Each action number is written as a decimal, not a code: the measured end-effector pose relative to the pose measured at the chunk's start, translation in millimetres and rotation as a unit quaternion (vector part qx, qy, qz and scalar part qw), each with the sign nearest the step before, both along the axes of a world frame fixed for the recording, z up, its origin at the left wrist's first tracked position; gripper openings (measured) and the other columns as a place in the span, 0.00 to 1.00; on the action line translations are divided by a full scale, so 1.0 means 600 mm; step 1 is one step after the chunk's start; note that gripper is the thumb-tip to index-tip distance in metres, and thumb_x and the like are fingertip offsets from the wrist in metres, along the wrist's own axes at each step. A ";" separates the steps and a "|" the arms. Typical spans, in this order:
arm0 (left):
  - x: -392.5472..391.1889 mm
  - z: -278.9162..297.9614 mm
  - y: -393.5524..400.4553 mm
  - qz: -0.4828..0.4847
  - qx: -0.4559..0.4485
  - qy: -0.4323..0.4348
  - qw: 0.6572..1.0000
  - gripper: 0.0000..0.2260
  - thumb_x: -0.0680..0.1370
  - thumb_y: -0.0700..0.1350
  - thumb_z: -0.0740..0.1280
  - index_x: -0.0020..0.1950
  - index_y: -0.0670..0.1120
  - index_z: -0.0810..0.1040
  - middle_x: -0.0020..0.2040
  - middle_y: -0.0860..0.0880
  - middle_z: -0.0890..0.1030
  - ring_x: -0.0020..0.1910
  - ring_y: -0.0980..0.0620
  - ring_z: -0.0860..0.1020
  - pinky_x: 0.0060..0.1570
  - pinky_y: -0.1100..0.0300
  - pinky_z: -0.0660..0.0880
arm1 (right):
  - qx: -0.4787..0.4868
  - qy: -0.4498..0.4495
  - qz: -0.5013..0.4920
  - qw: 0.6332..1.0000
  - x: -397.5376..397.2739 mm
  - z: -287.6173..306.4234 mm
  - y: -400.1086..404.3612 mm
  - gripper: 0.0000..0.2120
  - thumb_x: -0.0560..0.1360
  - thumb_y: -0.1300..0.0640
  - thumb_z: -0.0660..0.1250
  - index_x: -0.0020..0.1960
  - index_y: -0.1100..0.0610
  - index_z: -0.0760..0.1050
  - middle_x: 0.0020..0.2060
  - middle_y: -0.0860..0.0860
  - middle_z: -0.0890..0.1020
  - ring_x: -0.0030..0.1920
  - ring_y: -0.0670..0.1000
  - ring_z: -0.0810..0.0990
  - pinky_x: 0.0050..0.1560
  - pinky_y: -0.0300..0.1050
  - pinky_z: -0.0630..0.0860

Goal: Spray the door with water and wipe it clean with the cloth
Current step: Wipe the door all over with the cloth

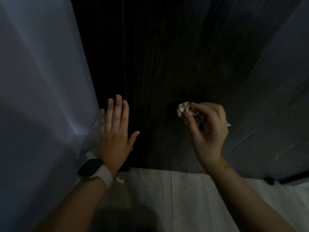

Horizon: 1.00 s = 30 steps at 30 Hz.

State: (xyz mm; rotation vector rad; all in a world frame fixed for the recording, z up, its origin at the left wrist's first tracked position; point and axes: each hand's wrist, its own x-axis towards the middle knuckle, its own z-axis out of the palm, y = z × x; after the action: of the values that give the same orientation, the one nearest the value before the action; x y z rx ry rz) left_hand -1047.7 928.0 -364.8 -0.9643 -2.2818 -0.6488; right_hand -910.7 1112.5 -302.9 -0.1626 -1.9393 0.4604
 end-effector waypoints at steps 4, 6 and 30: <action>-0.012 -0.010 0.004 0.014 -0.011 0.032 0.999 0.46 0.76 0.49 0.69 0.80 0.46 0.38 0.80 0.47 0.38 0.79 0.47 0.38 0.78 0.49 0.40 | 0.165 0.018 -0.081 0.983 -0.046 -0.002 0.030 0.04 0.76 0.60 0.71 0.50 0.59 0.80 0.46 0.53 0.76 0.45 0.52 0.74 0.52 0.42 0.64; -0.015 -0.015 -0.007 0.019 -0.022 0.056 0.998 0.43 0.78 0.46 0.69 0.81 0.45 0.41 0.80 0.48 0.37 0.80 0.48 0.40 0.78 0.49 0.41 | 0.209 0.009 -0.071 0.975 -0.055 -0.036 0.027 0.03 0.76 0.61 0.70 0.47 0.58 0.77 0.45 0.52 0.76 0.42 0.53 0.74 0.46 0.47 0.65; -0.014 0.067 -0.024 -0.009 0.026 0.015 1.000 0.43 0.74 0.45 0.73 0.80 0.44 0.48 0.80 0.47 0.44 0.80 0.45 0.48 0.74 0.44 0.58 | 0.207 0.001 -0.053 0.977 -0.092 0.047 -0.020 0.10 0.74 0.68 0.71 0.55 0.64 0.82 0.34 0.58 0.74 0.36 0.53 0.67 0.37 0.47 0.63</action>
State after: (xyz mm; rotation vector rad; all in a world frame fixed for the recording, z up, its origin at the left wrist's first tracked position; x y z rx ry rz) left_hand -1056.4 913.4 -324.5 -0.9659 -2.2225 -0.6934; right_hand -966.1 1100.6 -274.8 0.0056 -1.9692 -0.0188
